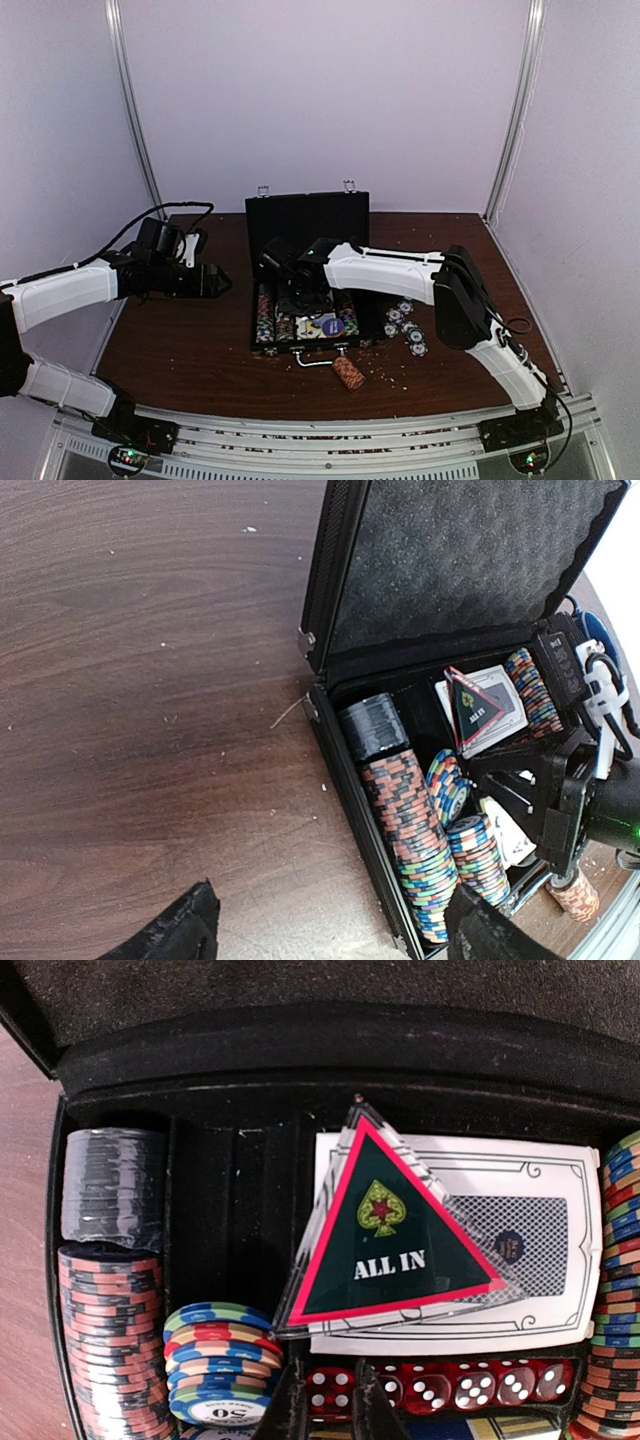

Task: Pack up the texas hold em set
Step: Adjust the dice in the slot, then pick up the pile of poker chips from the center of the board, then adjust the poker chips pile in the slot.

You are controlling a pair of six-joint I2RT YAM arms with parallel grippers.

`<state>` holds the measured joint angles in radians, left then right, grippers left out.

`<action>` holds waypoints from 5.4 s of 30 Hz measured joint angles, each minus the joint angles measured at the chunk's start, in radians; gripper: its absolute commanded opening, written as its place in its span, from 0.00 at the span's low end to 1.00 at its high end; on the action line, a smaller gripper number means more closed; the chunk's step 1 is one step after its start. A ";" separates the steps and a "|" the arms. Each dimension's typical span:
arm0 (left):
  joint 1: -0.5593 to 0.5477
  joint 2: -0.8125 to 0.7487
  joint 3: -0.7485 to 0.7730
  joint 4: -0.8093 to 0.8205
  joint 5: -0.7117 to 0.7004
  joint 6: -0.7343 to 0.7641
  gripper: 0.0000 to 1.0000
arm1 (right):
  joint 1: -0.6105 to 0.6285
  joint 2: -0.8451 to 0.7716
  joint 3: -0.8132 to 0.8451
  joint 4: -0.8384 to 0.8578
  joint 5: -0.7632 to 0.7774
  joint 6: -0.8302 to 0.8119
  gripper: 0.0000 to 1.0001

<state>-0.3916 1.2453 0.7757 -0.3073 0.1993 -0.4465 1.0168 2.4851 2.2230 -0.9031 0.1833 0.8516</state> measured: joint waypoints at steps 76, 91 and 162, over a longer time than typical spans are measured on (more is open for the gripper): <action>-0.003 0.007 -0.002 0.071 0.115 0.003 0.77 | 0.004 -0.770 -0.838 0.237 -0.098 -0.047 0.61; -0.074 0.058 -0.002 0.116 0.119 -0.024 0.77 | 0.139 -0.705 -1.051 0.353 -0.190 -0.005 0.68; -0.195 0.649 0.440 0.055 0.232 0.122 0.73 | 0.103 -0.737 -0.902 0.219 -0.117 0.178 0.32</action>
<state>-0.5861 1.8946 1.2156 -0.2520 0.4309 -0.3244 1.1194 1.7477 1.3209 -0.6838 0.0658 1.0294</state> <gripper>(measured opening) 0.735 0.409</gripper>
